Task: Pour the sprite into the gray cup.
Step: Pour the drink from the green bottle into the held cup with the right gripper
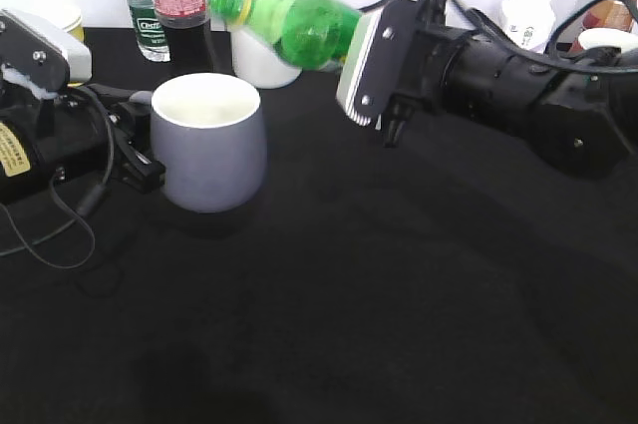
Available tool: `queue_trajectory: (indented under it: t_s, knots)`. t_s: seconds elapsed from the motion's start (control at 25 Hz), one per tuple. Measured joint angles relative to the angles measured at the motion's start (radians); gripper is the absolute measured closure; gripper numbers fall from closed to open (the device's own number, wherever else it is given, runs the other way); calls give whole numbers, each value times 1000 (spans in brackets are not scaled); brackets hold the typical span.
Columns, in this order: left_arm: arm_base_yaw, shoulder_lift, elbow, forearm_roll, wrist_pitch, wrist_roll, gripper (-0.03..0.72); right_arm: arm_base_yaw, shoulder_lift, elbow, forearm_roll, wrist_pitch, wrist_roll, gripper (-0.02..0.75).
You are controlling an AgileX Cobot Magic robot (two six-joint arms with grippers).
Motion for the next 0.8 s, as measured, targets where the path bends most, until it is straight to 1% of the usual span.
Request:
queue_trajectory:
  t_s: [0.16,0.32,0.48,0.6,0.72,0.8]
  knots:
    - [0,0,0,34,0,0,612,0,0,-34,83,4,-204,311]
    - [0,0,0,33,0,0,613,-1,0,-39,114,5,-398,311]
    - [0,0,0,33,-9,0,613,-1,0,-39,122,5,-508,312]
    - [0,0,0,33,-12,0,613,-1,0,-39,184,-5,-616,315]
    - [0,0,0,33,-13,0,613,-1,0,-39,193,-70,-644,315]
    - [0,0,0,33,-13,0,613,-1,0,-39,215,-79,-663,316]
